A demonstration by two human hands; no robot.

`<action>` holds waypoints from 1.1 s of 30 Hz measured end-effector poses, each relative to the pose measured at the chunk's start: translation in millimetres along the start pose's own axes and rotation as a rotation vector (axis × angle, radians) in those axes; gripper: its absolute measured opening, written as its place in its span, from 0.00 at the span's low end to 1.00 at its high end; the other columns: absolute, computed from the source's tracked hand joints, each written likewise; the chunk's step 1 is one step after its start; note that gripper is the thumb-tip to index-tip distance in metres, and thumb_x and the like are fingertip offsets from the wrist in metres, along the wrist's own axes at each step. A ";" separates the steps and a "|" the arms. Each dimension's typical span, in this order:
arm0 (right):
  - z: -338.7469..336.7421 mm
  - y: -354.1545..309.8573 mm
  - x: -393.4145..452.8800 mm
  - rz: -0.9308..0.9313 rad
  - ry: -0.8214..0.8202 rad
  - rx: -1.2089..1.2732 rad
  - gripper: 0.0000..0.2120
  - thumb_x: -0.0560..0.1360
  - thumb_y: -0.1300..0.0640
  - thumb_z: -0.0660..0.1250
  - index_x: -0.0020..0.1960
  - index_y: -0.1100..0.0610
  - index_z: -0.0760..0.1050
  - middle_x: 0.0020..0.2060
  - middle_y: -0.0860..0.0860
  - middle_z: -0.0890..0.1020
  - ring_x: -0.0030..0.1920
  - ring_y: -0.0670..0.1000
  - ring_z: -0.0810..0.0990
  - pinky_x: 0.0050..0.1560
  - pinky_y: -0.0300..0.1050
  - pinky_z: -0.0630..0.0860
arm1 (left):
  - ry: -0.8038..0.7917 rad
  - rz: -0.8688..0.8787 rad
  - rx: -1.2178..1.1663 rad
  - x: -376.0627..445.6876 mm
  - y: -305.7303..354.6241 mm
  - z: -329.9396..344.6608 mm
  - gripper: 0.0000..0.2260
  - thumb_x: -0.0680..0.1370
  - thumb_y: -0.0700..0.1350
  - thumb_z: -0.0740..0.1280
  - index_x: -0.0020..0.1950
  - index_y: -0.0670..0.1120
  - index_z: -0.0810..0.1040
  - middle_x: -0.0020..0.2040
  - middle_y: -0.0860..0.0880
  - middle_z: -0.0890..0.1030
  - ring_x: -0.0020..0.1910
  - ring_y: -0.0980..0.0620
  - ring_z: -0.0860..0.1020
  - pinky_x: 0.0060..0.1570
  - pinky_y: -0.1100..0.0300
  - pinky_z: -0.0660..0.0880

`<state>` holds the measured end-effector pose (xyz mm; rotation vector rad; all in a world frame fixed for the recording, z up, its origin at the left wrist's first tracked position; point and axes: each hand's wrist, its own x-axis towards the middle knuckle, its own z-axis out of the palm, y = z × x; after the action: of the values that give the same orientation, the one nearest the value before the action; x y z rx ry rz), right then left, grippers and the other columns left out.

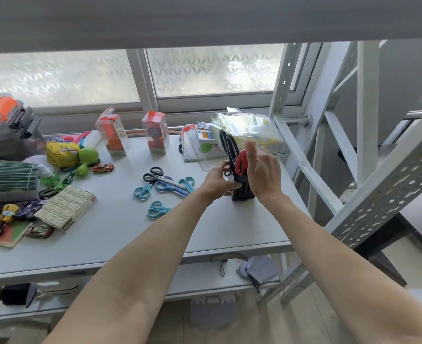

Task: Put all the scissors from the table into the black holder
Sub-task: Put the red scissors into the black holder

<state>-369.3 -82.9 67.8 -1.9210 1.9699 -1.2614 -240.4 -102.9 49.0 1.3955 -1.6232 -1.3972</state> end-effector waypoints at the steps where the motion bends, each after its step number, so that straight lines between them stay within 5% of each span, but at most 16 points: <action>1: -0.4 1.5 0.4 0.000 0.019 0.013 0.37 0.80 0.37 0.38 0.42 0.58 0.79 0.40 0.52 0.80 0.40 0.51 0.78 0.38 0.38 0.66 | -0.001 0.003 0.001 -0.1 -0.1 -0.1 0.31 0.73 0.35 0.72 0.73 0.47 0.66 0.68 0.46 0.73 0.52 0.44 0.80 0.45 0.55 0.81; 6: -4.0 -1.6 -3.0 0.023 0.048 0.105 0.26 0.84 0.48 0.47 0.42 0.60 0.78 0.38 0.54 0.79 0.39 0.54 0.76 0.43 0.44 0.68 | -0.013 0.012 -0.001 0.3 -2.5 -2.0 0.31 0.73 0.35 0.72 0.74 0.49 0.66 0.69 0.47 0.73 0.50 0.46 0.80 0.45 0.55 0.81; 10: -1.2 -3.4 -6.7 0.095 0.112 0.085 0.19 0.84 0.50 0.48 0.40 0.54 0.69 0.36 0.52 0.74 0.34 0.50 0.71 0.38 0.40 0.63 | -0.028 0.010 0.013 2.4 -5.5 -6.1 0.32 0.73 0.35 0.72 0.74 0.50 0.66 0.71 0.46 0.72 0.54 0.43 0.81 0.47 0.53 0.82; 14: 4.8 -1.6 -8.6 0.167 0.210 0.111 0.18 0.84 0.49 0.50 0.45 0.57 0.72 0.37 0.53 0.76 0.38 0.51 0.73 0.41 0.39 0.64 | -0.018 -0.003 0.053 3.3 -12.5 -13.9 0.35 0.73 0.36 0.73 0.76 0.50 0.63 0.72 0.45 0.69 0.56 0.41 0.81 0.50 0.52 0.82; 21: 14.7 -4.9 -18.1 0.225 0.297 0.127 0.17 0.84 0.51 0.51 0.41 0.58 0.68 0.34 0.52 0.72 0.35 0.51 0.69 0.35 0.37 0.58 | 0.012 0.002 0.107 -2.2 -32.2 -49.5 0.31 0.75 0.34 0.69 0.76 0.45 0.65 0.71 0.43 0.71 0.44 0.47 0.80 0.41 0.61 0.80; 26: 21.1 -19.1 -44.8 0.217 0.406 0.169 0.17 0.84 0.55 0.51 0.38 0.60 0.67 0.30 0.51 0.69 0.29 0.46 0.64 0.32 0.30 0.62 | 0.348 -0.002 0.250 -2.6 -58.1 -106.8 0.16 0.77 0.36 0.64 0.65 0.41 0.76 0.59 0.41 0.80 0.48 0.46 0.80 0.49 0.53 0.80; 29: 38.5 -42.2 -67.5 0.061 0.307 0.238 0.17 0.82 0.53 0.50 0.39 0.59 0.68 0.32 0.52 0.71 0.32 0.49 0.67 0.33 0.39 0.61 | 0.574 -0.120 0.371 3.0 -77.4 -146.1 0.14 0.77 0.39 0.64 0.63 0.41 0.78 0.60 0.40 0.79 0.57 0.42 0.80 0.59 0.53 0.75; 33: 87.7 -66.2 -66.6 -0.118 -0.001 0.182 0.10 0.81 0.58 0.57 0.50 0.60 0.76 0.44 0.53 0.79 0.40 0.51 0.77 0.42 0.43 0.73 | 0.536 -0.333 0.539 9.1 -93.8 -178.4 0.21 0.80 0.43 0.61 0.73 0.44 0.70 0.71 0.39 0.68 0.67 0.39 0.72 0.68 0.51 0.68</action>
<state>-252.5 -56.1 21.5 -1.9715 1.6962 -1.4140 -51.5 -162.3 10.1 2.2025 -1.4916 -0.6442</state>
